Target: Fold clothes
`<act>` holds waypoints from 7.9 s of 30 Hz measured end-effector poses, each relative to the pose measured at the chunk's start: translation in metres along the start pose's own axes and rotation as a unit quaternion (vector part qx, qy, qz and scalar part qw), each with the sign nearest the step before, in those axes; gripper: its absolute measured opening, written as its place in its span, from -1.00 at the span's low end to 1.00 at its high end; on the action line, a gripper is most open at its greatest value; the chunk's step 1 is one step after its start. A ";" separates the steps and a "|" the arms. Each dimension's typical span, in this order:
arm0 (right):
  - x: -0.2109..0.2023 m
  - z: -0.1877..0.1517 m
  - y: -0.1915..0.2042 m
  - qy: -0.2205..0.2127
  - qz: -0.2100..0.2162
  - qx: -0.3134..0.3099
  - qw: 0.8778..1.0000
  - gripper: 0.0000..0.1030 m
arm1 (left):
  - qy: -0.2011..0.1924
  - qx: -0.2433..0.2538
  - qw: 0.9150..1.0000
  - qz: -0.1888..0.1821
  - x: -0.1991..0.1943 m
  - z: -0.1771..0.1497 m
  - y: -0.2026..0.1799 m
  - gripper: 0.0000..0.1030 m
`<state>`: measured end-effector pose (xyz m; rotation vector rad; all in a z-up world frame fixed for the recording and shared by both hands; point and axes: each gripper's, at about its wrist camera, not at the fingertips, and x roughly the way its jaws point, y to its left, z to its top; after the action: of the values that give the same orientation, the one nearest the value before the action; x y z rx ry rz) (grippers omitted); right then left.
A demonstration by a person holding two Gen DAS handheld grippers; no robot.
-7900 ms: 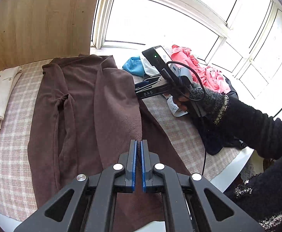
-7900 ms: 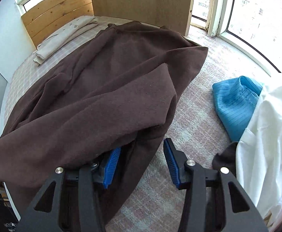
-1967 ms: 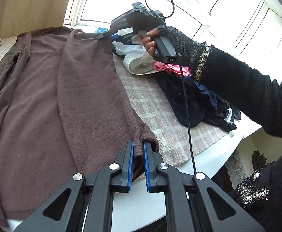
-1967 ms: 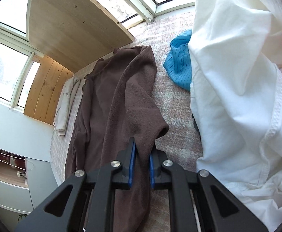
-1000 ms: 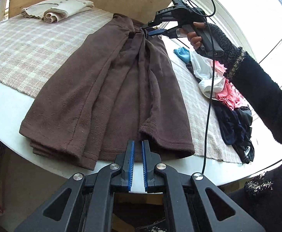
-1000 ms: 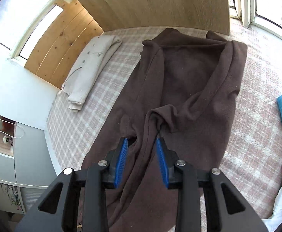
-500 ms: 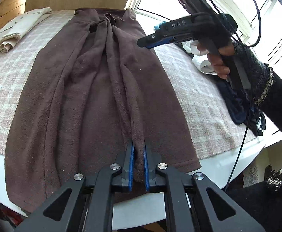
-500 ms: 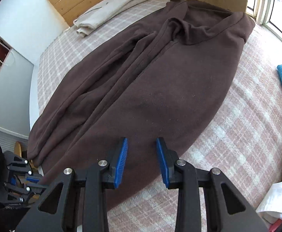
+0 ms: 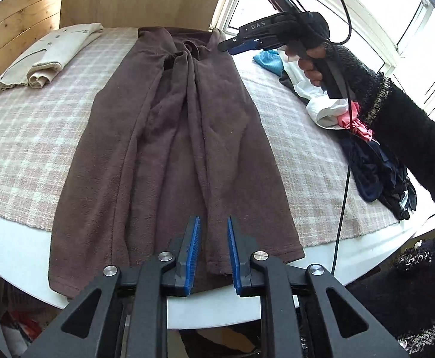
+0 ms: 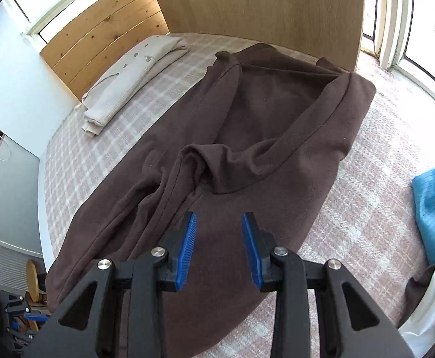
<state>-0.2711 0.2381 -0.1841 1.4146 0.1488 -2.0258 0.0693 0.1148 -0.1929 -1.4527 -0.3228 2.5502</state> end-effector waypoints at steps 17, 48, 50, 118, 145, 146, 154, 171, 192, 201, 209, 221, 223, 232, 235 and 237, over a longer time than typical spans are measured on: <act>0.013 0.087 -0.001 -0.002 0.045 0.075 0.996 0.06 | 0.028 0.007 0.995 0.100 -0.005 -0.035 0.035 -0.41; 0.074 0.117 0.016 0.047 0.068 0.022 0.996 -0.22 | 0.034 -0.003 0.996 0.086 0.006 -0.020 0.031 -0.94; 0.076 0.110 0.019 0.052 0.071 0.018 0.996 -0.20 | 0.036 -0.012 0.996 0.086 0.005 -0.023 0.037 -0.94; 0.110 0.100 0.073 0.073 0.035 -0.062 0.995 -0.28 | 0.057 0.013 0.998 -0.011 -0.022 -0.024 0.105 -0.95; 0.066 0.201 0.029 -0.033 -0.056 -0.054 0.996 -0.38 | 0.016 0.002 0.999 0.037 -0.044 0.028 0.106 -1.00; 0.077 0.207 0.024 -0.022 -0.058 -0.048 0.997 -0.22 | 0.011 0.014 1.000 0.026 -0.036 0.039 0.099 -1.00; 0.123 0.218 0.008 0.022 -0.099 -0.071 0.992 -0.29 | 0.066 0.033 0.997 -0.002 0.044 0.057 0.094 -0.93; -0.191 -0.037 0.045 -0.170 0.008 0.112 0.979 -0.07 | 0.059 0.126 0.990 -0.033 -0.045 0.040 0.106 -0.74; -0.051 -0.230 0.204 -0.052 -0.128 0.205 0.969 -0.55 | 0.104 0.319 0.927 -0.167 -0.009 0.009 0.084 -0.73; -0.028 -0.249 0.210 -0.025 -0.104 0.212 0.971 -0.55 | 0.099 0.284 0.943 -0.144 -0.005 0.005 0.088 -0.65; -0.041 -0.268 0.184 -0.084 -0.133 0.303 0.940 0.26 | 0.110 0.132 0.978 -0.120 -0.014 0.000 0.128 -0.15; -0.017 -0.251 0.193 -0.055 -0.117 0.257 0.958 -0.51 | 0.117 0.149 0.975 -0.121 0.005 -0.004 0.104 -0.68; -0.023 -0.253 0.187 -0.062 -0.094 0.277 0.954 -0.71 | 0.116 0.149 0.974 -0.127 0.005 -0.002 0.106 -0.83; -0.084 -0.253 0.170 -0.189 0.057 0.389 0.900 -0.78 | 0.101 0.066 0.961 -0.249 -0.032 0.036 0.133 -0.92; -0.104 -0.228 0.157 -0.222 0.084 0.389 0.890 -0.78 | 0.082 0.055 0.955 -0.278 -0.048 0.065 0.134 -0.93; -0.115 -0.209 0.146 -0.240 0.102 0.388 0.884 -0.78 | 0.067 0.055 0.953 -0.291 -0.054 0.090 0.136 -0.93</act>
<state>0.0015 0.2677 -0.1305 1.2040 -1.0894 -2.2758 0.0110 -0.0381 -0.1421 -1.2488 -0.4932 1.9577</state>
